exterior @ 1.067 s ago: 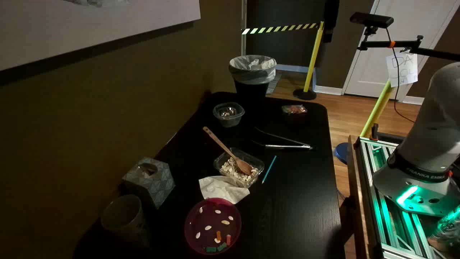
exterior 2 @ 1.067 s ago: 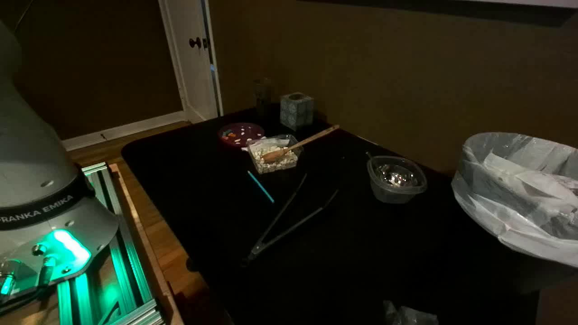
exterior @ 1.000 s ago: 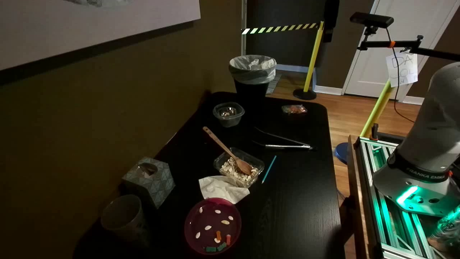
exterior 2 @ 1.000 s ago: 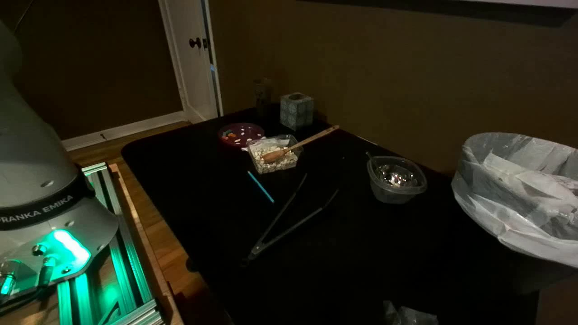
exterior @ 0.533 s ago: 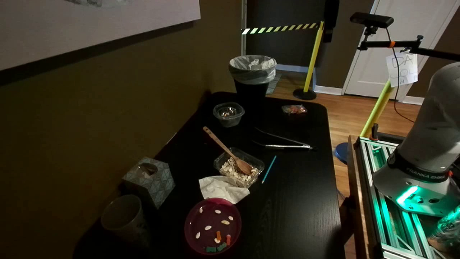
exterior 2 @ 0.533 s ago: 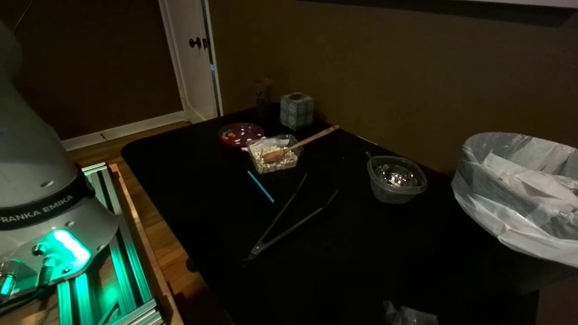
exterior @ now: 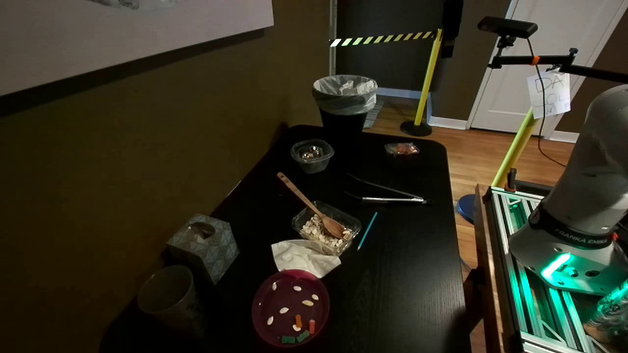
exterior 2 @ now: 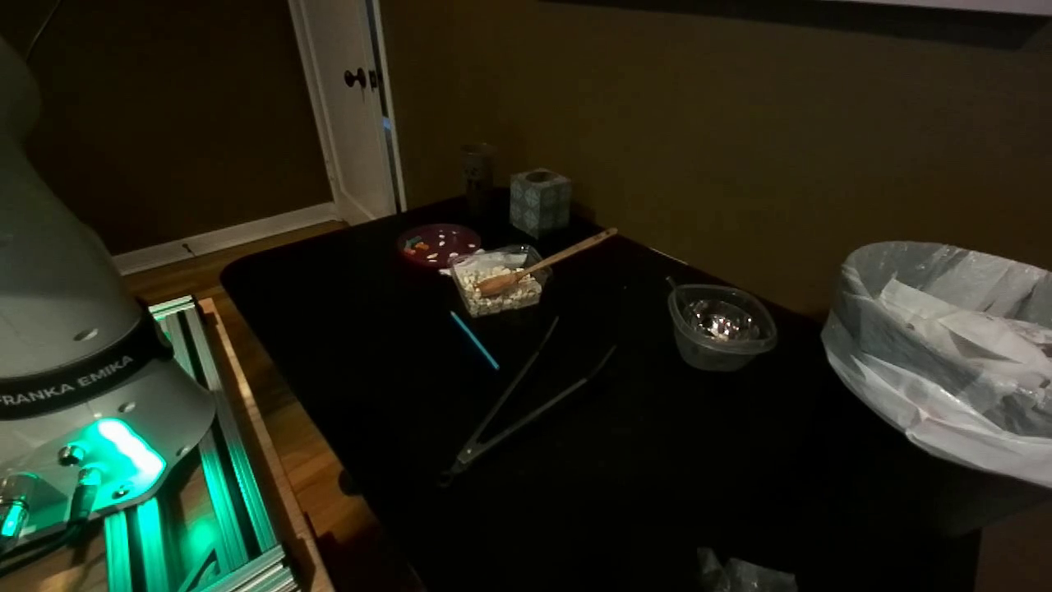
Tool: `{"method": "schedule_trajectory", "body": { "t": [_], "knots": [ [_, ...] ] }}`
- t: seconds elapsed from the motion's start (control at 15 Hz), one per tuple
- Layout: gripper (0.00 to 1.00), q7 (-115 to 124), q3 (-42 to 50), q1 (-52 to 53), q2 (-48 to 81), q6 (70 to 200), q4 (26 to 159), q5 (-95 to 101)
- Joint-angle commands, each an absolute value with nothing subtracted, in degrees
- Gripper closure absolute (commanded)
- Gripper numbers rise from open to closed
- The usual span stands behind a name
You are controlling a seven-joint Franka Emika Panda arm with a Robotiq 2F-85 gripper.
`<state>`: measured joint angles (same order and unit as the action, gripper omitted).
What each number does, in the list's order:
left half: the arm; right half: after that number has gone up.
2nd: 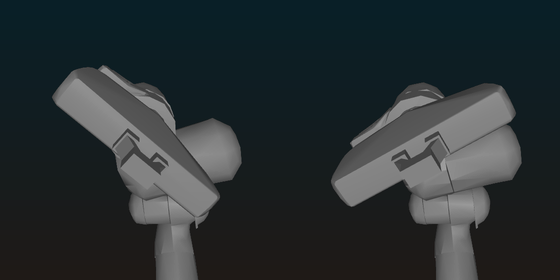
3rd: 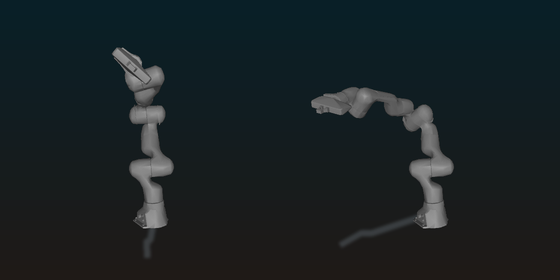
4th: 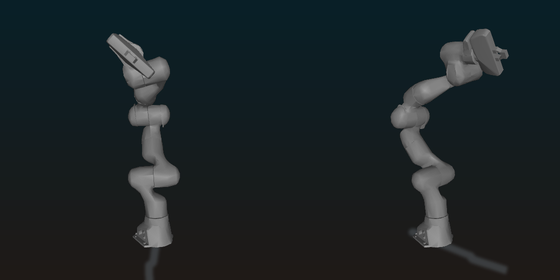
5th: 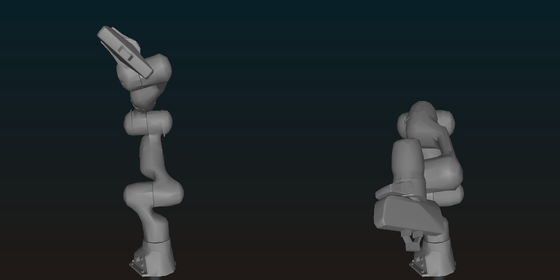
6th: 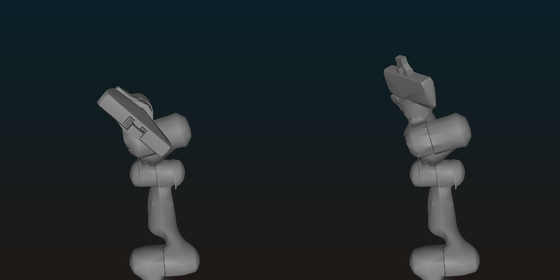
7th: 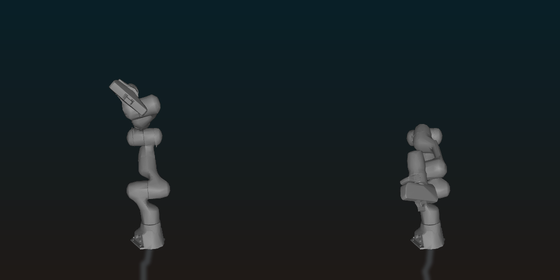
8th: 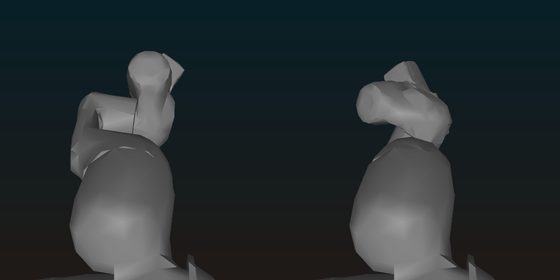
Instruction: Put the tongs in the box on the left
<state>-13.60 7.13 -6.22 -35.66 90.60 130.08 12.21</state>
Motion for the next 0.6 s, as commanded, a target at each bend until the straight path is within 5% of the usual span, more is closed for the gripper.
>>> {"method": "schedule_trajectory", "body": {
  "t": [0.0, 0.27, 0.53],
  "knots": [
    [0.00, -13.2, 7.7, -5.3, -35.6, 90.3, 129.9, 12.5],
    [0.00, -11.8, 7.8, -5.4, -34.7, 95.3, 135.8, 13.7],
    [0.00, -8.2, 9.3, -6.8, -32.8, 114.0, 149.3, 13.5]
  ]
}}
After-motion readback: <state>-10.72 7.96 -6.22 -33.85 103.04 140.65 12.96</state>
